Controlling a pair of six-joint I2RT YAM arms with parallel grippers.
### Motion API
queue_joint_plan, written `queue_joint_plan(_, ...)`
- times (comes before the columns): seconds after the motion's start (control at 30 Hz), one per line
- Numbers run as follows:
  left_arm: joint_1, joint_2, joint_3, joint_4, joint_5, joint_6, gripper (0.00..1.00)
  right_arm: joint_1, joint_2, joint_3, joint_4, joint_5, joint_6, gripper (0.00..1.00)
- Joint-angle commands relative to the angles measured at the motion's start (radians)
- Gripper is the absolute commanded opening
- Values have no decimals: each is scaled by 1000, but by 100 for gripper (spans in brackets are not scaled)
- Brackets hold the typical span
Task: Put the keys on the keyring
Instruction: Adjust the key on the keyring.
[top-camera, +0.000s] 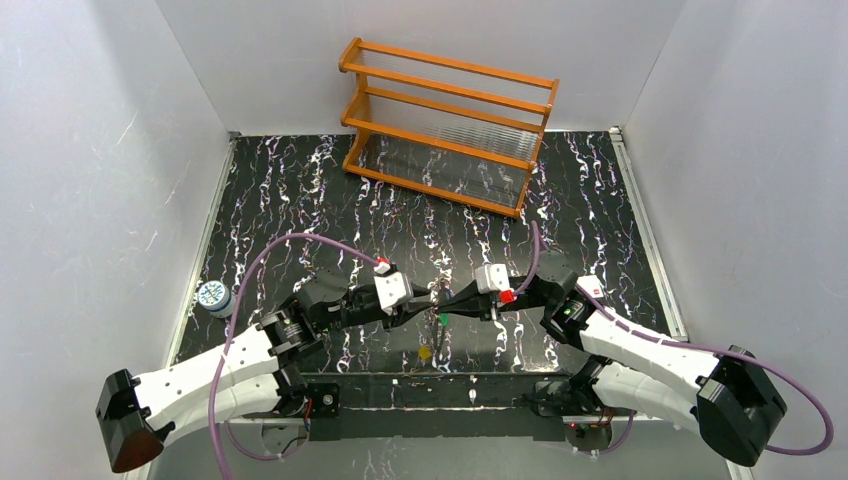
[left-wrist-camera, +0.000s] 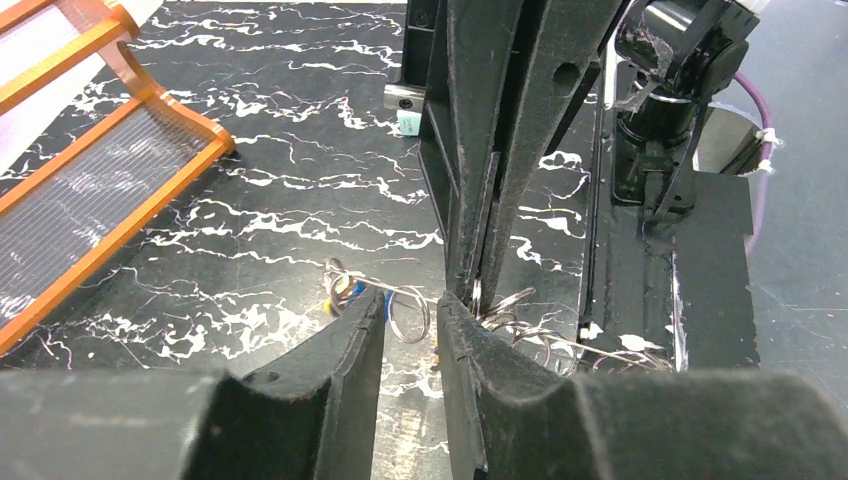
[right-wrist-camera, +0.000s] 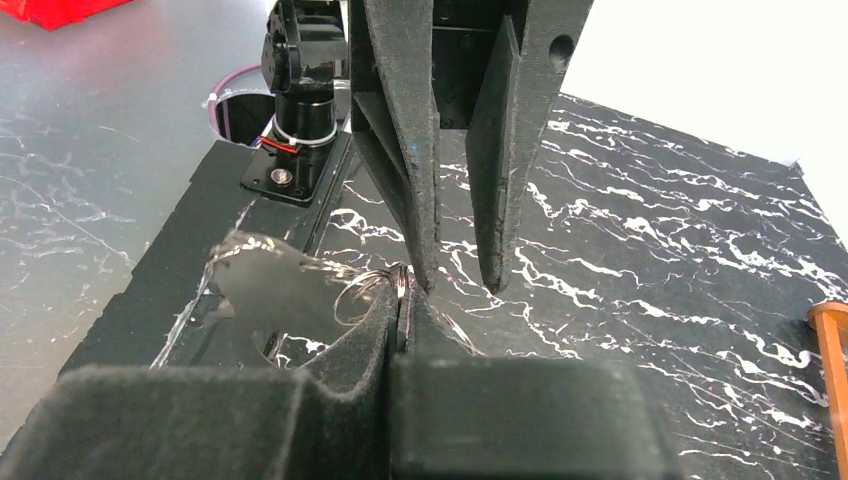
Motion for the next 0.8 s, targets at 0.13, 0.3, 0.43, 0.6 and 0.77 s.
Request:
queue_joint_plan(0.13, -1, -2, -14, -5, 98, 18, 22, 3, -8, 61, 26, 80, 4, 1)
queue_joint_plan(0.3, -2, -30, -31, -4, 99, 12, 22, 2, -1, 62, 20, 103, 7, 1)
queue_joint_plan(0.43, -1, -44, -41, -3, 74, 10, 25, 2, 3, 64, 23, 102, 12, 1)
queue_joint_plan(0.6, -1, -65, -48, 0, 34, 1, 26, 3, 6, 65, 19, 112, 15, 1)
queue_joint_plan(0.77, -1, -79, -52, 3, 44, 5, 27, 3, 9, 67, 15, 131, 25, 1)
